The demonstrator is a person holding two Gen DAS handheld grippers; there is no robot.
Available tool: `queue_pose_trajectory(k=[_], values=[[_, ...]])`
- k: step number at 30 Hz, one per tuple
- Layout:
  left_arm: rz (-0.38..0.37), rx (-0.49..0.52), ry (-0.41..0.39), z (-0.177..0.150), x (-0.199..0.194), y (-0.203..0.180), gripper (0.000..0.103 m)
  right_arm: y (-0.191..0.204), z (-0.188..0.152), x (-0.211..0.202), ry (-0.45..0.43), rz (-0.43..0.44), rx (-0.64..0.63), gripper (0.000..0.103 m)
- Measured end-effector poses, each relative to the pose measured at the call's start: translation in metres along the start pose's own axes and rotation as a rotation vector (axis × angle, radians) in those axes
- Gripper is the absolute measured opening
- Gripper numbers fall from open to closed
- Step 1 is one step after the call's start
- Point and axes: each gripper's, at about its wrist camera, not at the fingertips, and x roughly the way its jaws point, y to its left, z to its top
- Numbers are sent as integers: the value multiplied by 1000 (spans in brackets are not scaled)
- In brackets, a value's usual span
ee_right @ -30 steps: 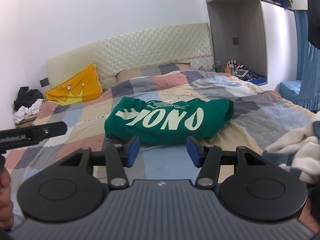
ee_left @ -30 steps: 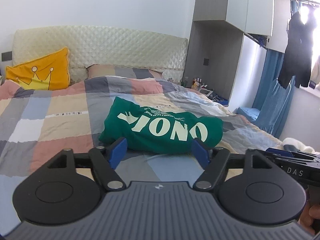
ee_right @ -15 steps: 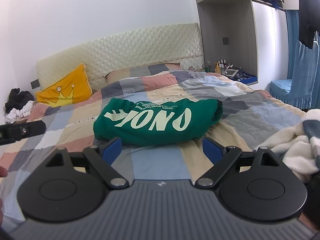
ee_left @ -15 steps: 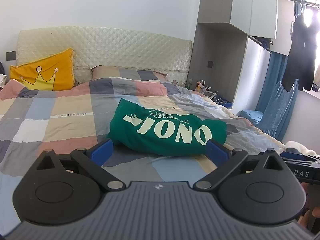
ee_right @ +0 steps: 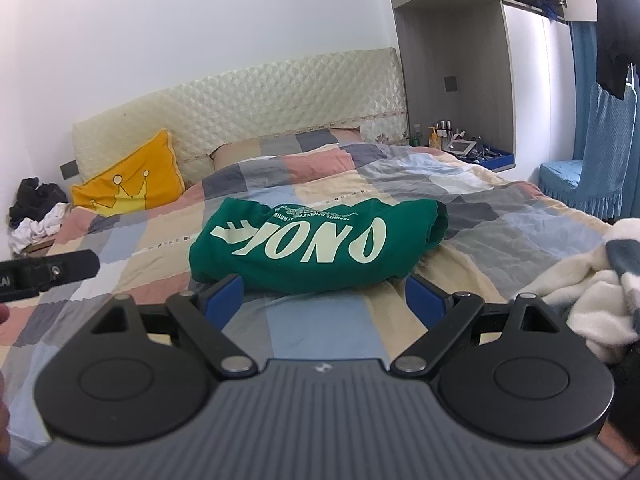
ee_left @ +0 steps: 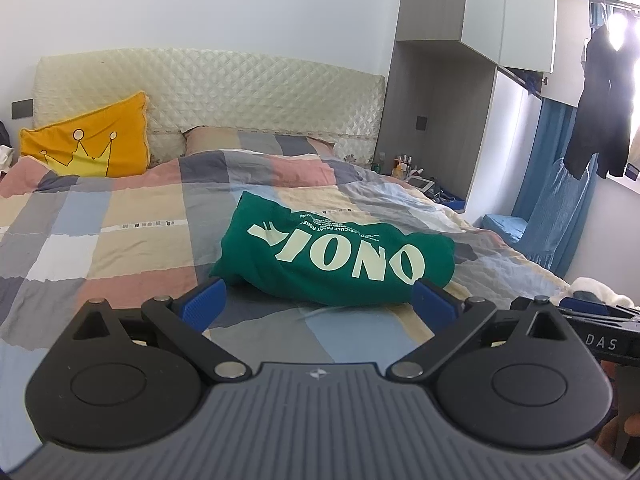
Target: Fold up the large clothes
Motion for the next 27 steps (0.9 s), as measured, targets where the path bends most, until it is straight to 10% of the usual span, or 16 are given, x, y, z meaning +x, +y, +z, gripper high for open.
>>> queue_pose_trajectory(k=[27], values=[[-8, 7, -1, -1, -6, 5, 101, -1, -7, -6, 9, -8, -1, 90]])
